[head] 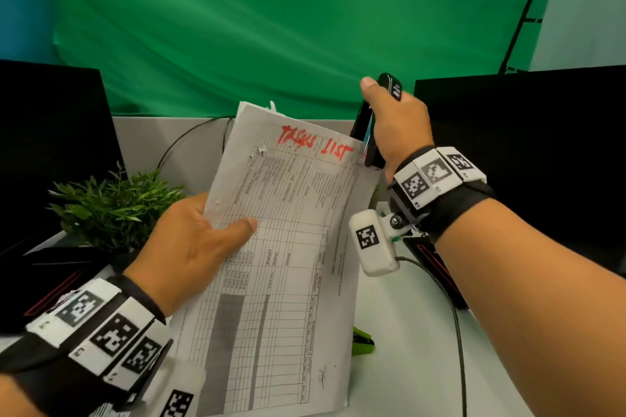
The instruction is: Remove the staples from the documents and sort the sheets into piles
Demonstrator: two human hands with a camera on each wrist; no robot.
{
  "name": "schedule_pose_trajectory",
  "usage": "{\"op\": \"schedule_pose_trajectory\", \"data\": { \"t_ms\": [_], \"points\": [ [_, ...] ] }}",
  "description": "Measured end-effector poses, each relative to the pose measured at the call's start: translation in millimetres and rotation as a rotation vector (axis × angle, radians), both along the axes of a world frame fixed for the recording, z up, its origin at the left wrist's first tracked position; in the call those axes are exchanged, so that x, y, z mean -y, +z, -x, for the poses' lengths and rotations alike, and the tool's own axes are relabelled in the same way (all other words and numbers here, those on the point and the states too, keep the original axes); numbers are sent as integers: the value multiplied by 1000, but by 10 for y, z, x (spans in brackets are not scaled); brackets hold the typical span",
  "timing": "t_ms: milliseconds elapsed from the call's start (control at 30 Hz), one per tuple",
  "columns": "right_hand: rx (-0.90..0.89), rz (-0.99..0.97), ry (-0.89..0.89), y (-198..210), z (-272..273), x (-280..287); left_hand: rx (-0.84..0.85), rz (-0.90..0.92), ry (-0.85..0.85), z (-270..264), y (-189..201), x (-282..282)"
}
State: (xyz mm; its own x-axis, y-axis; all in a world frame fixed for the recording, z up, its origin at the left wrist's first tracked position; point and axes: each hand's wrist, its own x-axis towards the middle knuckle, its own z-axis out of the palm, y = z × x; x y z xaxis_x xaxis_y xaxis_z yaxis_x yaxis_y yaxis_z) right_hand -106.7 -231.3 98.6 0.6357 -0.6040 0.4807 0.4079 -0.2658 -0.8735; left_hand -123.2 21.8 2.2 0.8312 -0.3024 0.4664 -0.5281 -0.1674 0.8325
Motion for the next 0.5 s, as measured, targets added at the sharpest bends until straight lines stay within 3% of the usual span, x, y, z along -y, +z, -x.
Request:
{"op": "schedule_pose_trajectory", "data": {
  "t_ms": [133,200,267,300,367,433,500],
  "points": [
    [112,-471,90,28,-57,188,-94,43,114,-106,-9,-51],
    [-82,-611,106,-45,-64,307,-158,105,200,-177,19,-157],
    [-369,-580,215,-245,-85,349,-205,157,269,-262,50,-328],
    [-530,-455,253,-407,-121,360,-217,147,310,-301,54,-434],
    [-856,22,232,-752,-199,387,-244,100,376,-390,35,-634],
    [-1054,501,146,-1121,-268,346,-303,78,350,-416,19,-787],
    [-1196,837,79,-1416,-339,291,-443,127,304,-488,-59,-949]
  ]
}}
